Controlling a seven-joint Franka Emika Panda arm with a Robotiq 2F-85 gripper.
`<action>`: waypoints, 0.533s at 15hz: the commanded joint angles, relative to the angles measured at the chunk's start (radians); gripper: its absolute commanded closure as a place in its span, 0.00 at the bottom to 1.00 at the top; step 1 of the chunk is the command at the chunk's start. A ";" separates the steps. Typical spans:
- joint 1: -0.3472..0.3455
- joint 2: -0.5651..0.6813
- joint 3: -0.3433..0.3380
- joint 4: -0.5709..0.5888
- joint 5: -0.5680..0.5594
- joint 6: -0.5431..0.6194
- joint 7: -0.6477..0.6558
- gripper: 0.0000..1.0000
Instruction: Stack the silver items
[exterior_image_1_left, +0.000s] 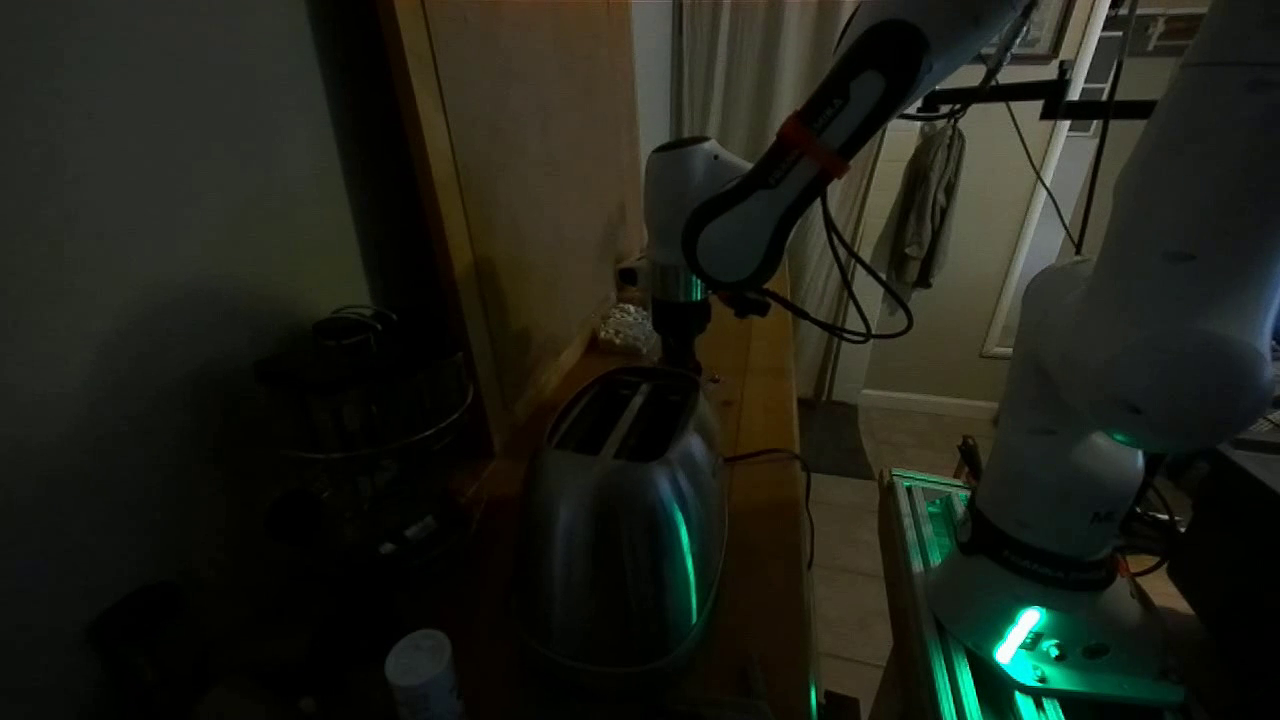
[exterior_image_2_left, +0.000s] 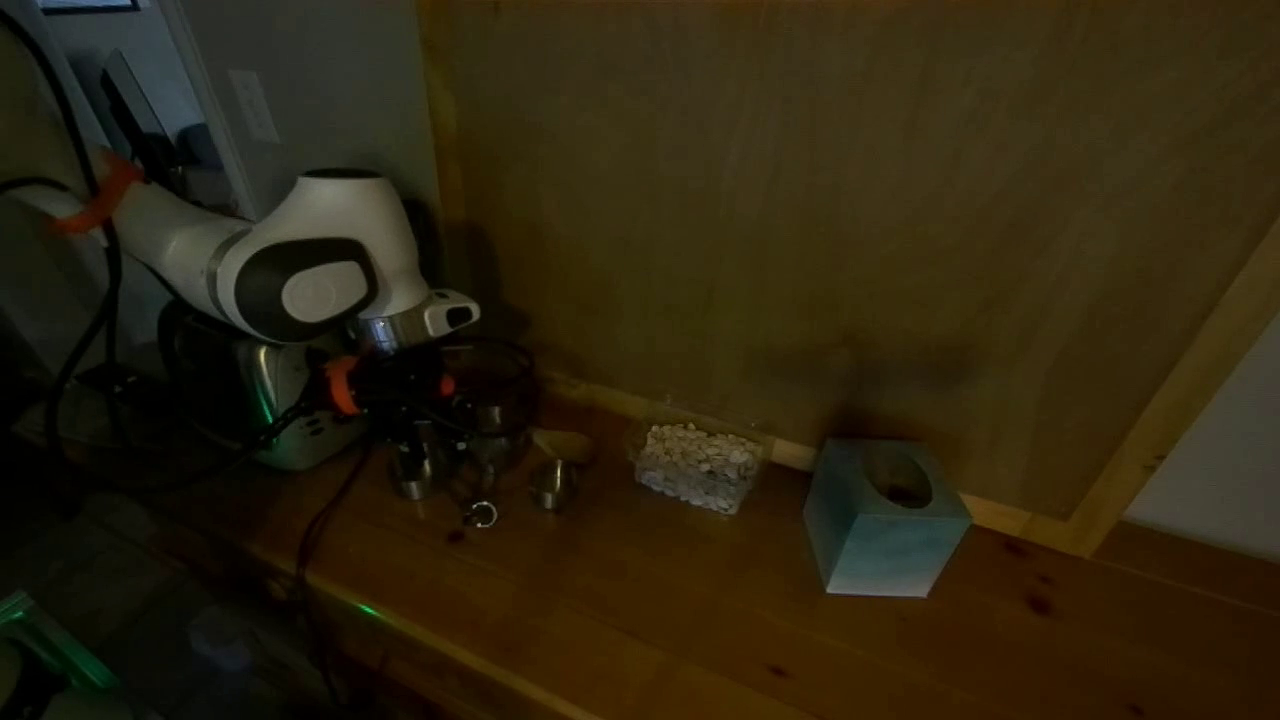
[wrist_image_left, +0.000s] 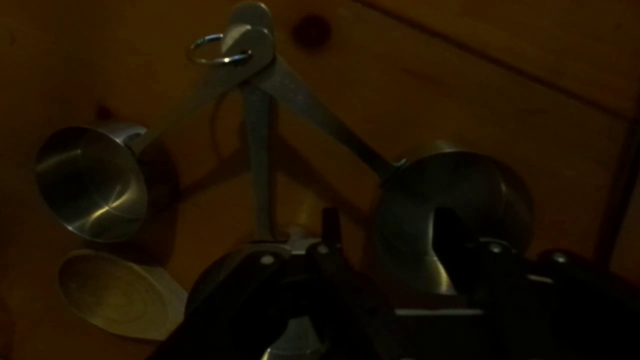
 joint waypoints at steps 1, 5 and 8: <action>-0.012 0.036 0.008 0.024 0.019 0.020 -0.031 0.73; -0.015 0.042 0.007 0.027 0.018 0.022 -0.038 1.00; -0.022 0.047 0.007 0.035 0.006 0.021 -0.031 1.00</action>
